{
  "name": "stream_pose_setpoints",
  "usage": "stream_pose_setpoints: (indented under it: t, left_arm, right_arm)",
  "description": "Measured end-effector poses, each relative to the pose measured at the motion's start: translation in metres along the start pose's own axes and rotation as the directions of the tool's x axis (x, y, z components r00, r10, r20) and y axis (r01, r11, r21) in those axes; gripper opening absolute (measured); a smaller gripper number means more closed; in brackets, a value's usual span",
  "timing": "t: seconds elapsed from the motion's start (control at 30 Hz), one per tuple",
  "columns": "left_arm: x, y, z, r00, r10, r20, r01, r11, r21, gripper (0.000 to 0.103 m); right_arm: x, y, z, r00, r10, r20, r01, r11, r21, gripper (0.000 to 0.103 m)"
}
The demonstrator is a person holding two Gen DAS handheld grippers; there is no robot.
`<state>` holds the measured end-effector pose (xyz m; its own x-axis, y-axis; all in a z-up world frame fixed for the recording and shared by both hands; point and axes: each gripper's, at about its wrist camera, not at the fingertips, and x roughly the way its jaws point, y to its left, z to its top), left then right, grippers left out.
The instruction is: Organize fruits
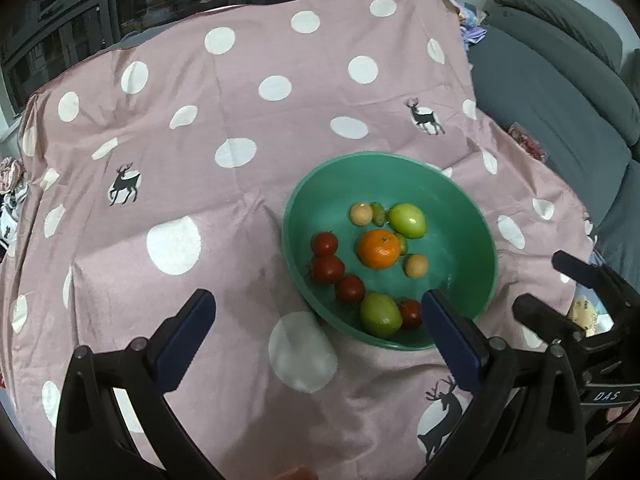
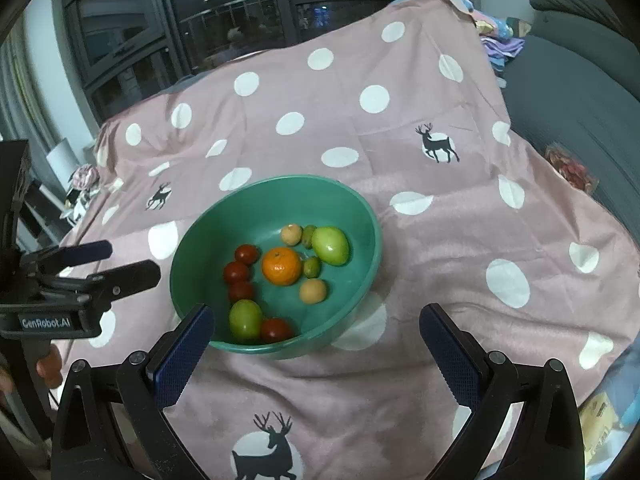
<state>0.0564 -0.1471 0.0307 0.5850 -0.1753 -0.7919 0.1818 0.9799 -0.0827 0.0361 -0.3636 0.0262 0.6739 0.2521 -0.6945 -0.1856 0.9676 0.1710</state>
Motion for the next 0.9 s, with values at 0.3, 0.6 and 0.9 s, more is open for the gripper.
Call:
stream_pose_setpoints:
  t: [0.3,0.6,0.9]
  left_arm:
    - [-0.003,0.008,-0.007,0.996,0.093,-0.012,-0.092,0.996,0.014,0.103]
    - [-0.001,0.013,-0.014,0.989,0.149,-0.011,-0.149,0.988,0.03,0.103]
    - [-0.005,0.021,-0.018,0.988,0.156,0.011,-0.156,0.988,0.016,0.103]
  right_arm:
    - [0.002,0.01,0.005,1.0,0.0,0.004,0.0,1.0,0.009,0.102]
    - [0.006,0.025,0.004,1.0,-0.012,0.0,0.012,1.0,-0.019,0.102]
    - [0.008,0.029,0.001,1.0,-0.015,0.001,0.015,1.0,-0.003,0.102]
